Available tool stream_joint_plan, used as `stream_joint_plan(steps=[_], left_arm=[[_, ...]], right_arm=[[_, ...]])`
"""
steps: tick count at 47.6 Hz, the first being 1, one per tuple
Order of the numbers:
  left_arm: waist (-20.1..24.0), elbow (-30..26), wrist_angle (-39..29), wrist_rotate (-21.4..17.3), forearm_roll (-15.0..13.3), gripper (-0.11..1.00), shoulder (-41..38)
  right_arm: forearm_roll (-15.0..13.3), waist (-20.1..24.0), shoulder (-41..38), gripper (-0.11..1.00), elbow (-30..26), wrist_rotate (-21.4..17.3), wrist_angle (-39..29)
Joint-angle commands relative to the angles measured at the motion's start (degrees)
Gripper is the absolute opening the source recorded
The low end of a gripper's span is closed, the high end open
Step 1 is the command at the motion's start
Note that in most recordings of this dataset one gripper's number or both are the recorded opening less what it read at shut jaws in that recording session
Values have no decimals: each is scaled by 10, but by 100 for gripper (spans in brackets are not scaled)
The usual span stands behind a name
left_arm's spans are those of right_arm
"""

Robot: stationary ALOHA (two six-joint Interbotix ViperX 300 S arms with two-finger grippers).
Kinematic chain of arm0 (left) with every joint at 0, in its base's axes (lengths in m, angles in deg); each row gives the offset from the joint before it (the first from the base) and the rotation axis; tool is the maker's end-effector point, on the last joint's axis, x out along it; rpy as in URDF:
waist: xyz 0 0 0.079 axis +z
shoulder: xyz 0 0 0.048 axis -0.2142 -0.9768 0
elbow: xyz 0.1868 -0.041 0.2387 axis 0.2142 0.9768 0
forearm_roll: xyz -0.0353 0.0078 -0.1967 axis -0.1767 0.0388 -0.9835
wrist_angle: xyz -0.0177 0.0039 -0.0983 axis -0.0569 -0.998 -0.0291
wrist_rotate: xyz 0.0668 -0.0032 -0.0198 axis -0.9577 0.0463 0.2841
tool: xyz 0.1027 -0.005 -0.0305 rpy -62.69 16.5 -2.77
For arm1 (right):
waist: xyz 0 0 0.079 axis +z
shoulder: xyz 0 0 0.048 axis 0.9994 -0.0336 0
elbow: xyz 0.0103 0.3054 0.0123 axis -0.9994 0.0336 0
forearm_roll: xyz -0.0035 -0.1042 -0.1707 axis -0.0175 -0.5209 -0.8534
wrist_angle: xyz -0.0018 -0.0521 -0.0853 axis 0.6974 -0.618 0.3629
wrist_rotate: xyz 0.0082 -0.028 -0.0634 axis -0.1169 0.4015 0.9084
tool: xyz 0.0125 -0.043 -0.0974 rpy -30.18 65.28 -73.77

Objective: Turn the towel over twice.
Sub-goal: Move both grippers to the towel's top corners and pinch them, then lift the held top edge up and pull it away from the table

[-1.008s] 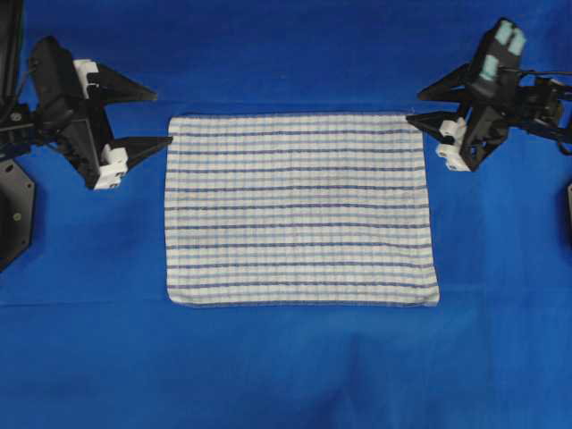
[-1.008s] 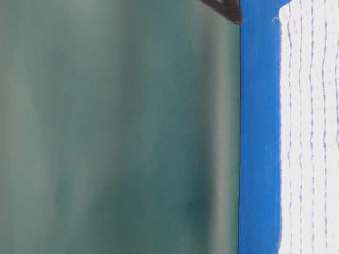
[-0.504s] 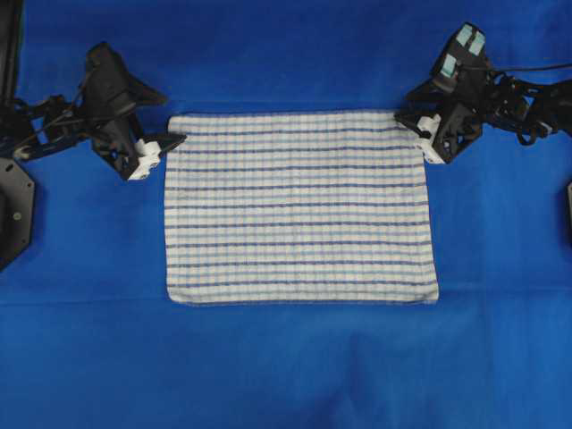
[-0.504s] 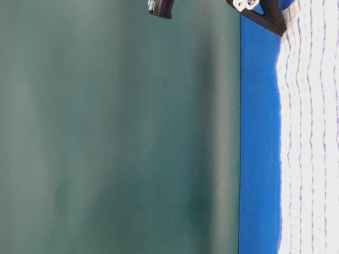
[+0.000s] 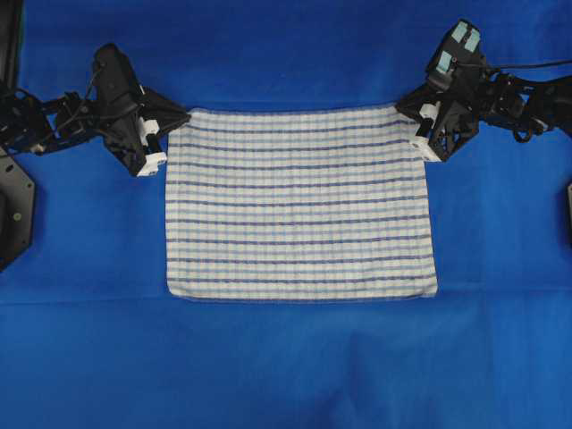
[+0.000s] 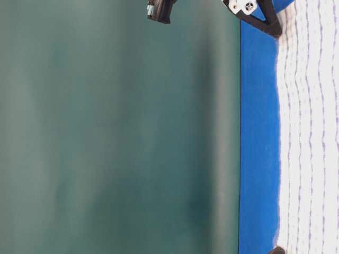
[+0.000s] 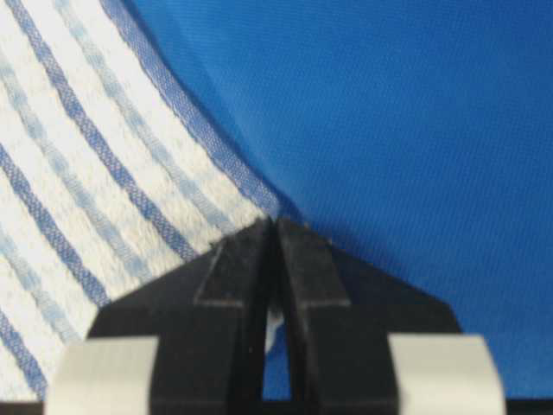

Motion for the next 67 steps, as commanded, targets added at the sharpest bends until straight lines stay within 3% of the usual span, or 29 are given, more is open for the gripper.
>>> stream_joint_plan(steps=[1,10,26,45,50,57,67], left_arm=[[4,-10,-16,-1,-2,3,24],[18,-40,-91,-4,-2,3,92],[70,-98,-189,-54,-2,3,214],[119,-134,-149,-72,0,3,288],[121,-142,-137,-92,0,3,306],[123,-162,-137,-92,0,3,336],[110,-167,-146,-91,1,3,381]], right_arm=[[0,-3,10,4,-4,0,-17],[-1,-14,43,4,-12,1,-34],[-18,-91,112,4,-48,32,-85],[-44,-144,194,4,-172,100,-217],[-47,-144,217,4,-211,111,-257],[-48,-143,244,4,-241,113,-297],[-47,-105,299,4,-241,108,-344]])
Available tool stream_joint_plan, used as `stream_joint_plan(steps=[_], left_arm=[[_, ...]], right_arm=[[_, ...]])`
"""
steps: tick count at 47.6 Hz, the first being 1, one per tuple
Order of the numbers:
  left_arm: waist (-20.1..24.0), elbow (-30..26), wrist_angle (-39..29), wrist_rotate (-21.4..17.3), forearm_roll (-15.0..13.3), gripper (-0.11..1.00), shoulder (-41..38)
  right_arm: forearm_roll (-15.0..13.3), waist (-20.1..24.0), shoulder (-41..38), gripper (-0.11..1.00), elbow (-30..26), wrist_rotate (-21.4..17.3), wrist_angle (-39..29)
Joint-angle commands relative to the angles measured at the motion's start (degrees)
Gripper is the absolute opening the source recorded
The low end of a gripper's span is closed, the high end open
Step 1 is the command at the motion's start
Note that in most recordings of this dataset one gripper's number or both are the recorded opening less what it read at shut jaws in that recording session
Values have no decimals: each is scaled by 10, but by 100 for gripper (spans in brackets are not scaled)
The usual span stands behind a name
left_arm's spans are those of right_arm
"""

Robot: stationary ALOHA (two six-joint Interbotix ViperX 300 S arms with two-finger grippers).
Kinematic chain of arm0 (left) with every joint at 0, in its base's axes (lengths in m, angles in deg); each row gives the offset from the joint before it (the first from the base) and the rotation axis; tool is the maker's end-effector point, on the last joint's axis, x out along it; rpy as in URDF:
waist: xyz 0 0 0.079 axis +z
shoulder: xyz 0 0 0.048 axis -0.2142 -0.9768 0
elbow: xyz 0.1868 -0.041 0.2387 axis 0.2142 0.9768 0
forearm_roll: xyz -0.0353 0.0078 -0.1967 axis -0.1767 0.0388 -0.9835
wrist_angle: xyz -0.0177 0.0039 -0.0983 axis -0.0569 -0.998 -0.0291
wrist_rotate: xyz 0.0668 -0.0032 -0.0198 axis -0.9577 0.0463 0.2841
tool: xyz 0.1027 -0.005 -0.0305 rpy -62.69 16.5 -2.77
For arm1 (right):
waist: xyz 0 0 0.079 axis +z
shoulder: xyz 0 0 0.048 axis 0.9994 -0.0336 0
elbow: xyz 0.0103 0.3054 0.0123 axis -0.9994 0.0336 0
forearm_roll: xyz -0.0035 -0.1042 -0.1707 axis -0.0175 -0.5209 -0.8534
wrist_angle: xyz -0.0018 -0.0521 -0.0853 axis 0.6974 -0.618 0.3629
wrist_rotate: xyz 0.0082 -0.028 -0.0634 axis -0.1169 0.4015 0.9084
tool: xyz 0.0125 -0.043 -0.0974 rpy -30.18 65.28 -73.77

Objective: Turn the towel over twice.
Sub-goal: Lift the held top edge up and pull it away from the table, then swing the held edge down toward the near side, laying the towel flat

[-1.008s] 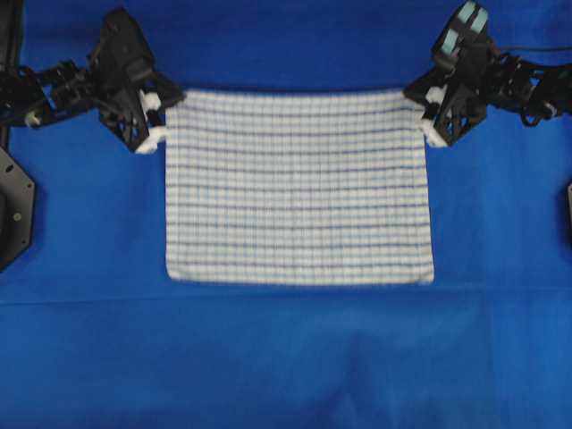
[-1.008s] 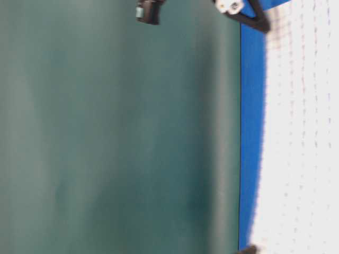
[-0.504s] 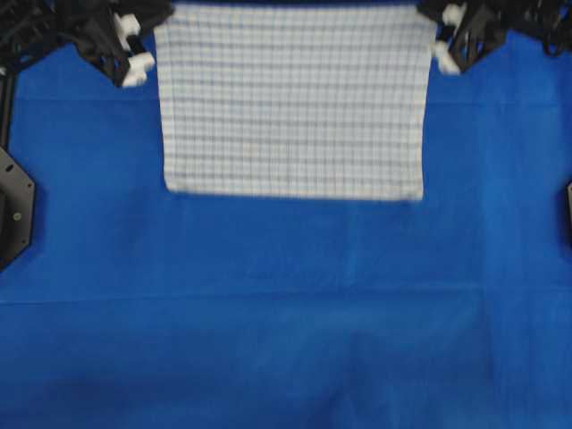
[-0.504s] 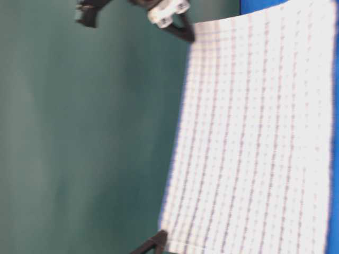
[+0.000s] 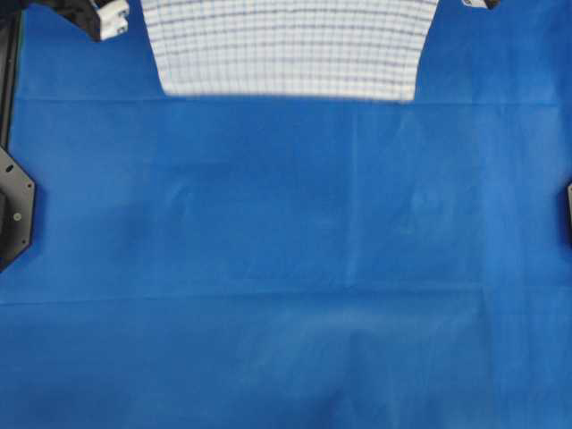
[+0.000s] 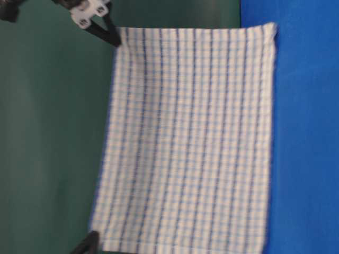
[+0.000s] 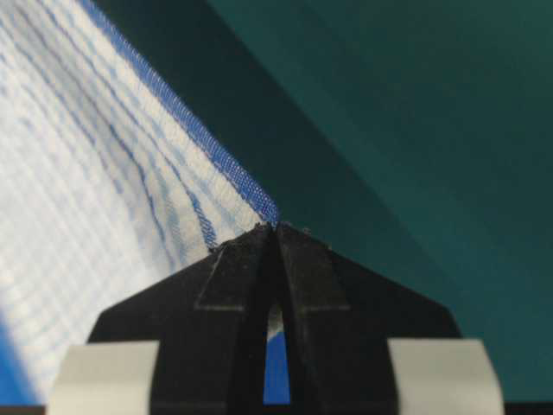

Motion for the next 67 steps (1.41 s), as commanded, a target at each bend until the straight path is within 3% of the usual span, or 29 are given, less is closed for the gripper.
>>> stream_joint_plan(steps=[1,10,25,33,41,58,67], left_arm=[[-16,-5,2,1,1,3,22],[-66,24,-3,1,1,3,52],[-139,127,29,9,2,3,83],[-182,181,53,40,1,3,83],[-265,208,49,56,0,3,75],[-432,220,-2,188,0,3,27],[-476,217,-13,214,0,3,-8]], right_arm=[[-1,24,35,4,-10,-2,-19],[0,87,83,4,8,-18,-91],[-1,228,110,4,40,-106,-218],[-2,307,95,4,74,-156,-213],[-2,379,62,4,111,-228,-185],[-1,510,-39,4,155,-407,-140],[-1,548,-74,4,155,-453,-99]])
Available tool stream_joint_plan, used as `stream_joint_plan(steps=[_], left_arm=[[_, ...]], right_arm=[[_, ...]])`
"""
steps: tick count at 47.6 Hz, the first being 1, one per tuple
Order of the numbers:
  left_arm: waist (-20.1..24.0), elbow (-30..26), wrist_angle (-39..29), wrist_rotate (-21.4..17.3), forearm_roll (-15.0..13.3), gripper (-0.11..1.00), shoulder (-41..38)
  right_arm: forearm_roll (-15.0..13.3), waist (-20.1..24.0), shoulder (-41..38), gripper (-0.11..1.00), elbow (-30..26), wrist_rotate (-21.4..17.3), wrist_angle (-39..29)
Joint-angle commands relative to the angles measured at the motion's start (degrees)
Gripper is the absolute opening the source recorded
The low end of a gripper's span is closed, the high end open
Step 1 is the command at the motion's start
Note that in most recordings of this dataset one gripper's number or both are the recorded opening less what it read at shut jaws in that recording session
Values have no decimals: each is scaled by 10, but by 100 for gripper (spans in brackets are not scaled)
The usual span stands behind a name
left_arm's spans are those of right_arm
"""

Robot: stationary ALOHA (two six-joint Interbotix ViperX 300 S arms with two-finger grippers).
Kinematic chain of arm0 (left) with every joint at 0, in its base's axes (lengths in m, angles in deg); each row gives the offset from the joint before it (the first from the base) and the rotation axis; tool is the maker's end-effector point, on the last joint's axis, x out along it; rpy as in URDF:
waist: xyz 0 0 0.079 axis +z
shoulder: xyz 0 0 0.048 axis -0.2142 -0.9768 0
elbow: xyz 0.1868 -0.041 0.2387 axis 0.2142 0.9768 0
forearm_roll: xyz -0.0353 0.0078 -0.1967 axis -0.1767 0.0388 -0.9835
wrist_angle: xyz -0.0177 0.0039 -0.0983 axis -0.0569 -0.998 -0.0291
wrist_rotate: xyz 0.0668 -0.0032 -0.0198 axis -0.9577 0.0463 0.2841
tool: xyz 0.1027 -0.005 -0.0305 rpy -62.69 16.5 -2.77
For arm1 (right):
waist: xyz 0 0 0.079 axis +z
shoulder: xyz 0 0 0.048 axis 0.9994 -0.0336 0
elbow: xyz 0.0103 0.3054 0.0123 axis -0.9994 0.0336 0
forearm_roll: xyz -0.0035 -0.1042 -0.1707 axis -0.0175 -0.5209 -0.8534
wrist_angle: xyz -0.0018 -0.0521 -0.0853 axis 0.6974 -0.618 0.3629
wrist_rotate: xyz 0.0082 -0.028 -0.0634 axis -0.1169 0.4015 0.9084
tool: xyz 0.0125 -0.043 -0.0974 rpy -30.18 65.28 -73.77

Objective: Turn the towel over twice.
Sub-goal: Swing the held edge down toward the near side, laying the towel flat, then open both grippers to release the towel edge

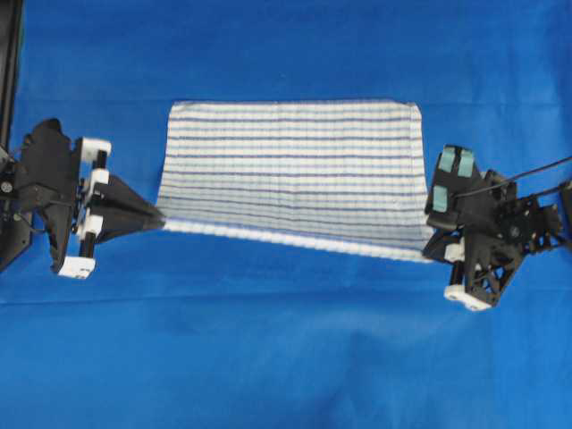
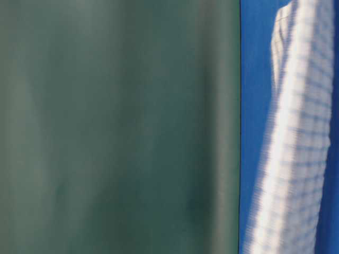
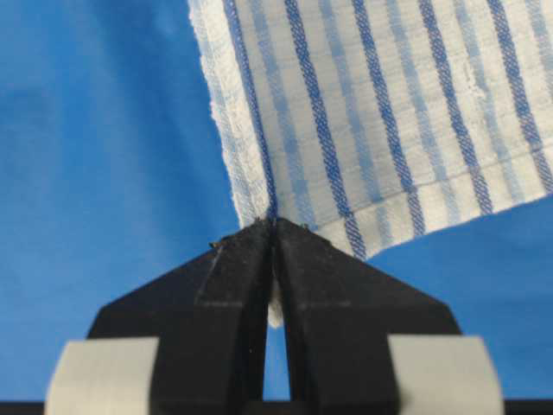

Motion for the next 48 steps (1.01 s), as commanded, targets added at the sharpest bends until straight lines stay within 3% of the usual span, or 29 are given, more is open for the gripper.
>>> stream_joint_plan(steps=[1,21,39,43,48], left_arm=[[-16,-7,-5,1,0,3,-17],[-33,-37,-40,1,0,3,-85],[-33,-52,-47,1,0,4,-102],[-33,-54,-52,2,0,12,-101],[-35,-62,-64,2,0,40,-93]], right_arm=[[2,19,-10,4,-2,-11,16],[0,31,-41,4,0,-19,43],[-46,21,-47,4,-7,-19,49],[-46,21,-47,6,-8,-19,52],[-47,20,-47,35,-11,-19,52]])
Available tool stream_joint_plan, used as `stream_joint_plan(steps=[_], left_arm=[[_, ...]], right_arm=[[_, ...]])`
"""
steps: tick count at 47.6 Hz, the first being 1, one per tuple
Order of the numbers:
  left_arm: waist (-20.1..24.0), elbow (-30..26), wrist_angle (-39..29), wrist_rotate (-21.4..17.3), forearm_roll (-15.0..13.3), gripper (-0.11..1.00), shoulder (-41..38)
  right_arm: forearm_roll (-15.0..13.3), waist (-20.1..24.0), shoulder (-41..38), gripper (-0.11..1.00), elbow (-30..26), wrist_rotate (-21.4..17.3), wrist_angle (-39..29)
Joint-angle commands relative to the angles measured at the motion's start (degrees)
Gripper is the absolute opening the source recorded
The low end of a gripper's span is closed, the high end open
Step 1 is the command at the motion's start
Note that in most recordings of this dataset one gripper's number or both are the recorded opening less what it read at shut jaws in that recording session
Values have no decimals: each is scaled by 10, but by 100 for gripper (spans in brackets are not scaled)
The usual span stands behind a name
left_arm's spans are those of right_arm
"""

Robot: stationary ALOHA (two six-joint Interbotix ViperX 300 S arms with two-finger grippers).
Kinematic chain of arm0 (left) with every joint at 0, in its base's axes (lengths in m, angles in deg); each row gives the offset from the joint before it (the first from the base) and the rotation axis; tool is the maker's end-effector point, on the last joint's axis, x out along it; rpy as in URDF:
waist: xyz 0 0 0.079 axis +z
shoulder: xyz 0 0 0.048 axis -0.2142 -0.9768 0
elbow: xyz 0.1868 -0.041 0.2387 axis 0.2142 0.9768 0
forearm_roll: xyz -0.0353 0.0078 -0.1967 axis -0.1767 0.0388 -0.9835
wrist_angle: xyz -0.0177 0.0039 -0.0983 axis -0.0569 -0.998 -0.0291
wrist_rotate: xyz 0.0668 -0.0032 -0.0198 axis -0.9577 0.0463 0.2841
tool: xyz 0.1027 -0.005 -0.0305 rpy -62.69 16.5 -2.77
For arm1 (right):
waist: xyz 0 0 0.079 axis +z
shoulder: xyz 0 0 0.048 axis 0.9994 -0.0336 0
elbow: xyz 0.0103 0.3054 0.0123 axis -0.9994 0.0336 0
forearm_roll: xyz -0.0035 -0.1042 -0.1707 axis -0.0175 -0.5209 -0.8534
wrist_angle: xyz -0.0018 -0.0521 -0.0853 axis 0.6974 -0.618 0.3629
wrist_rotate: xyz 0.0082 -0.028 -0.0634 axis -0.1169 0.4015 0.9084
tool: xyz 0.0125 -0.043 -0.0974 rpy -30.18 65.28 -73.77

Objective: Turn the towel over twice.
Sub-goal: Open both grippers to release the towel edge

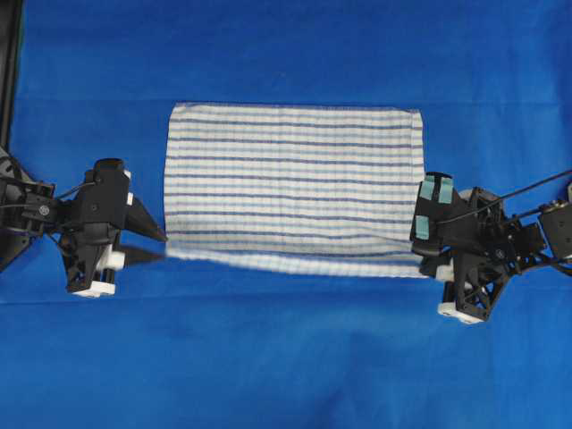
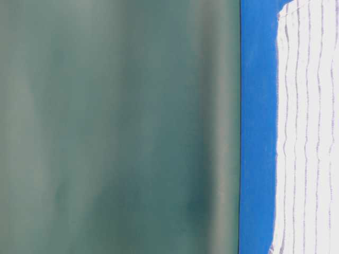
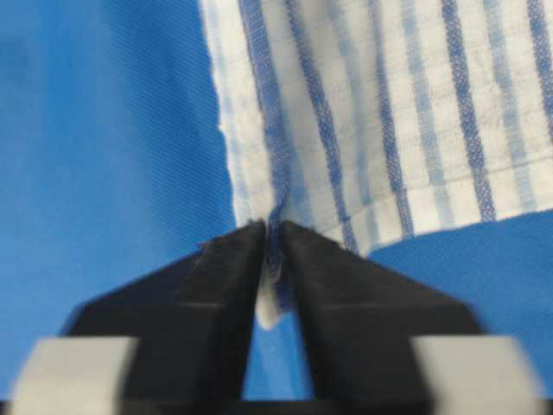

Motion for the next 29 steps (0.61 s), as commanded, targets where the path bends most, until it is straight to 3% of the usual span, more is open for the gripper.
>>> stream_joint_plan(steps=[1,5,8,13,29], left_arm=[[-4,-16,-9,-1,-1,46,13],[-4,-28,-30,-4,-1,70,33],[-4,-35,-47,-7,-1,83,50],[-4,-42,-68,-10,-1,82,83],[30,-33,-72,-12,0,78,221]], right_arm=[[-4,0,5,41,-14,2,4],[-8,0,9,62,-21,6,1],[-18,0,15,65,-25,8,1],[-54,-1,32,58,-33,10,1],[-195,-47,132,59,-33,9,21]])
